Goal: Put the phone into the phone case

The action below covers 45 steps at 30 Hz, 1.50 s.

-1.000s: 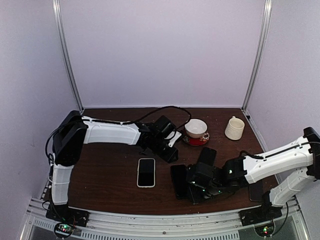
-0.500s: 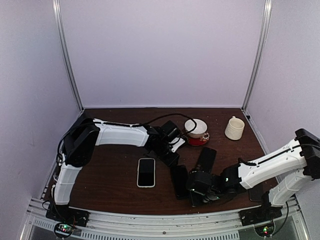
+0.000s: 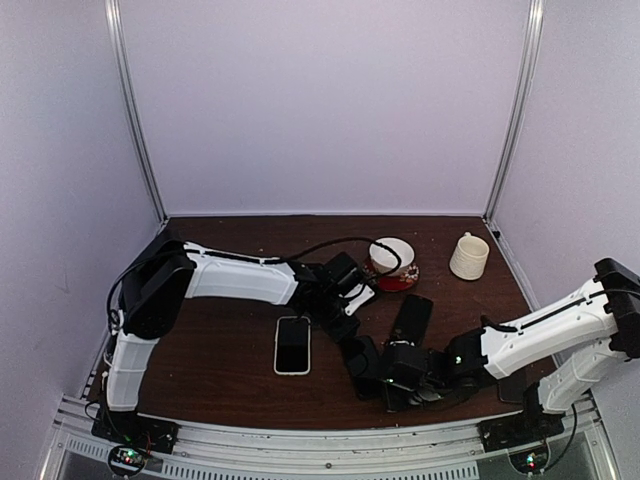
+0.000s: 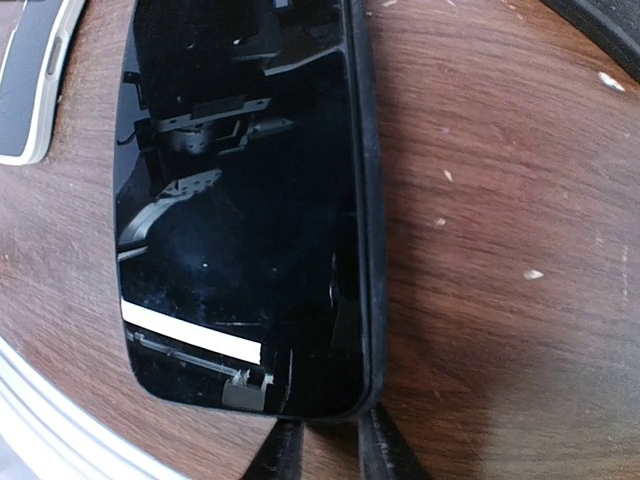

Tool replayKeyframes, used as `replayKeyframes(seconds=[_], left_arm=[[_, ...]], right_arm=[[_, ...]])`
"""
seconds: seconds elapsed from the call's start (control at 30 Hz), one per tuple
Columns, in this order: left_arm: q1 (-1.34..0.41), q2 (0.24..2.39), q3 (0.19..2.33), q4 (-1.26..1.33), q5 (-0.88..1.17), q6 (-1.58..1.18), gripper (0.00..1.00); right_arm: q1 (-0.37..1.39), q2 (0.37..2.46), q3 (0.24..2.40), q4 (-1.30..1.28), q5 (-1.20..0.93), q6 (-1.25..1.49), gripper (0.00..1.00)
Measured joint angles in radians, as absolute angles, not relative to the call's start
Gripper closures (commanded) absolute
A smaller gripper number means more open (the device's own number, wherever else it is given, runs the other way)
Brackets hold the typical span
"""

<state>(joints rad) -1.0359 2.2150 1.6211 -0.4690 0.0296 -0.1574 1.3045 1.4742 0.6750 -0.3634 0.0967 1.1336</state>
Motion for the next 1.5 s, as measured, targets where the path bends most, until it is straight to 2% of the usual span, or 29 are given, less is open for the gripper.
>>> replayKeyframes(seconds=[0.17, 0.3, 0.53, 0.83, 1.03, 1.2, 1.5], left_arm=[[-1.056, 2.192, 1.621, -0.509, -0.025, -0.128, 0.54], [-1.063, 2.170, 1.633, -0.551, -0.046, -0.106, 0.52], [-1.052, 2.053, 1.563, -0.568, -0.064, -0.130, 0.52], [-1.022, 1.885, 1.375, -0.553, -0.048, -0.224, 0.51], [-1.016, 1.883, 1.361, -0.548, -0.048, -0.242, 0.51], [-1.016, 1.883, 1.361, -0.547, -0.048, -0.242, 0.51], [-1.016, 1.883, 1.361, -0.547, -0.048, -0.242, 0.52]], right_arm=[[1.300, 1.444, 0.674, -0.409, 0.069, 1.121, 0.55], [1.295, 1.391, 0.684, -0.470, 0.007, 1.081, 0.53], [1.295, 1.327, 0.803, -0.525, 0.003, 0.948, 0.68], [1.297, 1.592, 0.962, -0.498, 0.039, 0.903, 0.76], [1.301, 1.654, 0.934, -0.476, 0.065, 0.947, 0.96], [1.304, 1.673, 0.931, -0.451, 0.084, 0.990, 0.97], [1.335, 1.749, 1.031, -0.600, 0.141, 0.992, 0.96]])
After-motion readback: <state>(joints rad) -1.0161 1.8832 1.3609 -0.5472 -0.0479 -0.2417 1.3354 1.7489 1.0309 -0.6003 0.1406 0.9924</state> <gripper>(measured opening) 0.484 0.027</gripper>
